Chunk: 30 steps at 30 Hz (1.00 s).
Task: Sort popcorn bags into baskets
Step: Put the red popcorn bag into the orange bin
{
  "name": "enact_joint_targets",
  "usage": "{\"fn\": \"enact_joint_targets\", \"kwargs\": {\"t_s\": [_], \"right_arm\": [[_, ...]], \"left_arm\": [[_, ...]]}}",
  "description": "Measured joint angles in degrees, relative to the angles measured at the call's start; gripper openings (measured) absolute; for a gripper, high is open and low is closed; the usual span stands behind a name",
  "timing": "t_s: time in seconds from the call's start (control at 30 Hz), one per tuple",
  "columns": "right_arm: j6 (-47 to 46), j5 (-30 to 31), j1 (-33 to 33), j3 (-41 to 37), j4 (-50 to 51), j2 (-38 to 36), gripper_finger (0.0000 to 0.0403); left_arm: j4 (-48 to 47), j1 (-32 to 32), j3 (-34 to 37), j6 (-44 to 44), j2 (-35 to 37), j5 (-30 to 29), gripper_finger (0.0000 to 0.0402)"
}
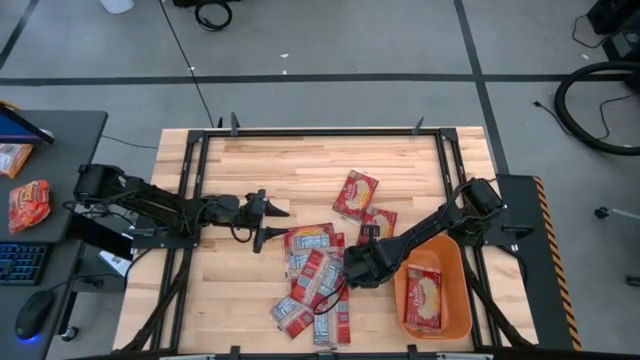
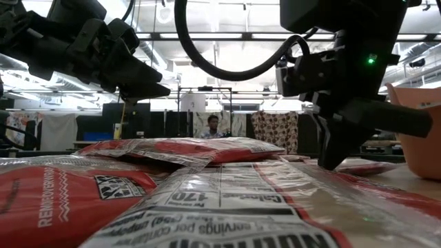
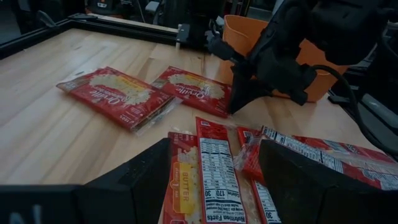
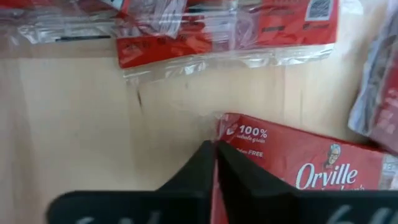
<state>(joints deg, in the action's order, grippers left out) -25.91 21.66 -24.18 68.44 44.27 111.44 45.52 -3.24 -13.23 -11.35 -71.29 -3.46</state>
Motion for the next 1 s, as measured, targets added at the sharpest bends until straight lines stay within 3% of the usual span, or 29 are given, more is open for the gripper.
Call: {"fn": "enact_joint_targets", "kwargs": {"t_s": [0.2, 0.57, 0.83, 1.0], "right_arm": [[-0.3, -1.5, 0.3, 1.1, 1.5, 0.0, 0.0009], [0.6, 3.7, 0.3, 16.5, 23.5, 0.0, 0.0003], [0.6, 5.0, 0.3, 20.0, 23.6, 0.0, 0.0002], [1.9, 6.2, 1.1, 23.0, 22.5, -0.1, 0.0002]], "left_arm": [[0.0, 0.0, 0.0, 0.0, 0.0, 0.0, 0.0247], [0.0, 0.0, 0.0, -0.1, 0.0, 0.0, 0.0247], [0.3, -1.6, 0.0, -0.2, -0.2, -0.1, 0.0247], [6.3, -4.3, -0.6, 4.0, -4.2, 0.0, 0.0247]]}}
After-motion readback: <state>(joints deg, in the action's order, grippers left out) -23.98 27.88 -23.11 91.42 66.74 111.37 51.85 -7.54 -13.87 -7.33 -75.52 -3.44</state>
